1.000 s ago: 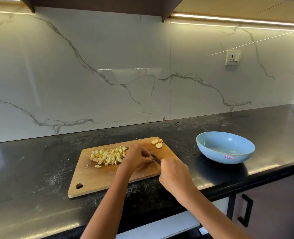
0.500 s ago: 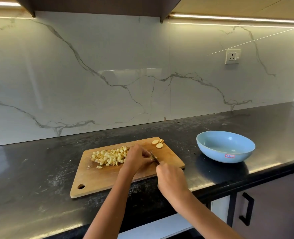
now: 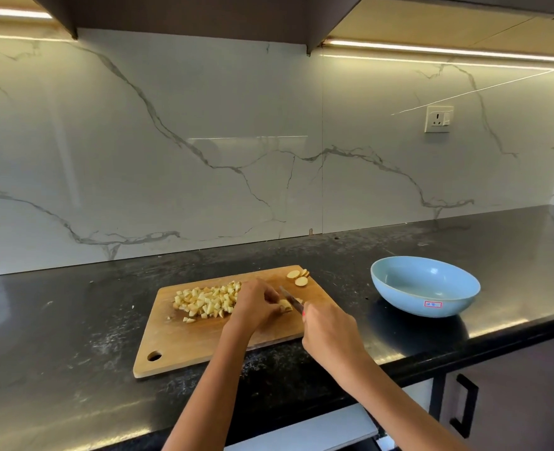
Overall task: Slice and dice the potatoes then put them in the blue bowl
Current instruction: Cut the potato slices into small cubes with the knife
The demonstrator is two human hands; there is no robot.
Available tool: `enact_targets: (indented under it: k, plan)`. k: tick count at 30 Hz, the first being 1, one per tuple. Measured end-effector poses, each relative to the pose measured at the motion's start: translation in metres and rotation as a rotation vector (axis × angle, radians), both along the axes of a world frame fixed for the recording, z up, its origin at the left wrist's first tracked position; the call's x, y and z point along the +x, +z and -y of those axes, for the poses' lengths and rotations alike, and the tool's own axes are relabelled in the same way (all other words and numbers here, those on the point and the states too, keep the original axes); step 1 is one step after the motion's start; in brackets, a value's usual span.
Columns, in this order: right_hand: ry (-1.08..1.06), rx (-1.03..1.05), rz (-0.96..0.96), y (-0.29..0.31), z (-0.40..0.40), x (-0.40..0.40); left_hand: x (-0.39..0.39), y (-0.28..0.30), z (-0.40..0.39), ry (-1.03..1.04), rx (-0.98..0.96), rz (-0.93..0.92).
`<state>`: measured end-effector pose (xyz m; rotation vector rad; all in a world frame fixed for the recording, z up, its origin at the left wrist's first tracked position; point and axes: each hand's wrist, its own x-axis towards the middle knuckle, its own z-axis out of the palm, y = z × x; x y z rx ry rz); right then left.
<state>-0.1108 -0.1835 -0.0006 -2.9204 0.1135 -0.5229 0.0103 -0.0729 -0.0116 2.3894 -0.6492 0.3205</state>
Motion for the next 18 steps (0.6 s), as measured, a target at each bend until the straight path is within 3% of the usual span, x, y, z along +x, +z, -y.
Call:
enact_targets:
  k: [18]
  plan:
    - [0.071, -0.133, -0.053, -0.011, -0.012, -0.008, -0.001, -0.002, 0.002, 0.001, -0.002, 0.007]
